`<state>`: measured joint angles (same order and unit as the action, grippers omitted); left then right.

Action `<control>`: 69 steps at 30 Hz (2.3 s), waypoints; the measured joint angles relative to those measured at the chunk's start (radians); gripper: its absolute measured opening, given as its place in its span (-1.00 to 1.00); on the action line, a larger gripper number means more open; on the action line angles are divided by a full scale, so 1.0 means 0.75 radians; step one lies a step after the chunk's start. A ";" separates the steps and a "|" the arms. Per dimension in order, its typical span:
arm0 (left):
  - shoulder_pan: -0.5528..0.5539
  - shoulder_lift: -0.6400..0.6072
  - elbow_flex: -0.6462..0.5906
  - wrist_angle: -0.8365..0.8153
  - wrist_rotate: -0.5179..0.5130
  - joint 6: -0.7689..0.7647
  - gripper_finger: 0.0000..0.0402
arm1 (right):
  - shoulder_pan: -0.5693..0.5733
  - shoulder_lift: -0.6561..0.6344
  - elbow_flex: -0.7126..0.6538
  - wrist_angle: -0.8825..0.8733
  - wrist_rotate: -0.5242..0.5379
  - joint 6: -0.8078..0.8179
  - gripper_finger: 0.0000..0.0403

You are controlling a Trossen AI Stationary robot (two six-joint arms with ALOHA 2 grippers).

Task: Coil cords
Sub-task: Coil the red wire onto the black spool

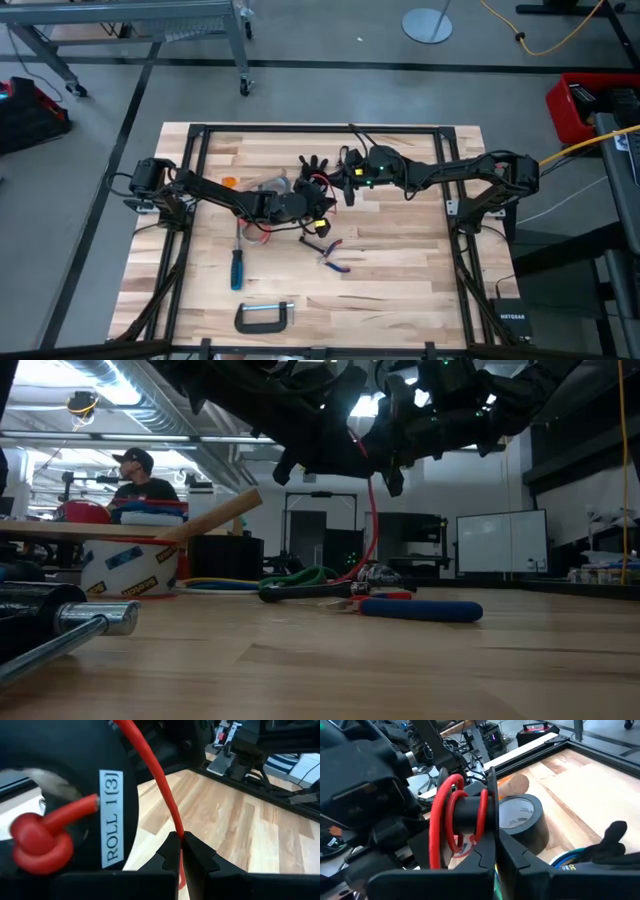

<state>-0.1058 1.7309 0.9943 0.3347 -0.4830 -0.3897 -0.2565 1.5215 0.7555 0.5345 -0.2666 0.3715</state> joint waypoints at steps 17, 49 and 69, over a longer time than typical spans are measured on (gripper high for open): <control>-0.062 0.001 0.001 -0.173 -0.010 -0.005 -1.00 | -0.024 -0.093 -0.003 0.017 -0.091 -0.004 -1.00; -0.063 0.007 -0.007 -0.203 -0.100 0.087 -0.85 | -0.060 -0.707 0.002 -0.948 -0.169 -0.187 -1.00; -0.043 0.157 -0.001 0.372 -0.093 0.075 -0.32 | -0.060 -0.935 0.000 -0.948 -0.102 -0.223 -1.00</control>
<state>-0.1378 1.8487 0.9936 0.6135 -0.5531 -0.3332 -0.3016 0.8204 0.7555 -0.1761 -0.3431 0.2039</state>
